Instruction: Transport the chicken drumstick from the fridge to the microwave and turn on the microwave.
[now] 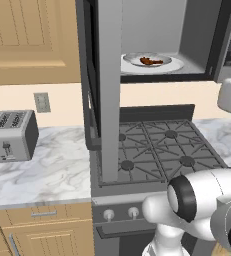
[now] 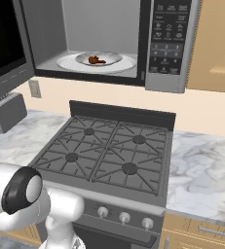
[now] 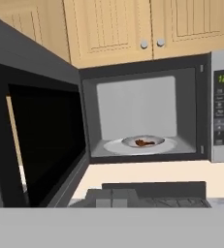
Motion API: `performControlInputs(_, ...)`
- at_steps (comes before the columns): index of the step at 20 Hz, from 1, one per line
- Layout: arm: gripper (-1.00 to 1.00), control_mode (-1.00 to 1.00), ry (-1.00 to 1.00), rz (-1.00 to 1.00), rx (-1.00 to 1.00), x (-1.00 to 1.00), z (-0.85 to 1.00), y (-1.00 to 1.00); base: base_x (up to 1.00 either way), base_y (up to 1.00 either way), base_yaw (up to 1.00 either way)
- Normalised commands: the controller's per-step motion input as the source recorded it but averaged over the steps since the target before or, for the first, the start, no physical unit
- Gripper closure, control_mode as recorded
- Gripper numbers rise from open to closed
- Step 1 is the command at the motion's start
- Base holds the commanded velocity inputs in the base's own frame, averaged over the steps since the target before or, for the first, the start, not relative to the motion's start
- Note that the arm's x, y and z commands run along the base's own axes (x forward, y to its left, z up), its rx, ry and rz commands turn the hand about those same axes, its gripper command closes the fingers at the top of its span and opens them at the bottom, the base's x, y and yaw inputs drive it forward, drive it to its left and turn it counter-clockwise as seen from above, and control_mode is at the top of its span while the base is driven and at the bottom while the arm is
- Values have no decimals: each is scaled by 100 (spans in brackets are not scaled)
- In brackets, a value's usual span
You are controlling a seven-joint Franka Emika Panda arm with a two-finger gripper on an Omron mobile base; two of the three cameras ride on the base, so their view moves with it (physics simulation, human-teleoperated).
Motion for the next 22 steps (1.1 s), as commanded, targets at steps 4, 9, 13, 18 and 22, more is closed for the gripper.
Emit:
performControlInputs(4, 100, -100, 0, 0, 0, -4, 7, 24, 0, 0, 0)
performControlInputs(9, 100, -100, 0, 0, 0, -6, 10, 17, 0, 0, 0)
performControlInputs(13, 100, -100, 0, 0, 0, -13, 8, 19, 0, 0, 0)
performControlInputs(18, 100, -100, 0, 0, 0, -17, 5, 26, 0, 0, 0)
performControlInputs(22, 100, -100, 0, 0, 0, -16, 6, 28, 0, 0, 0)
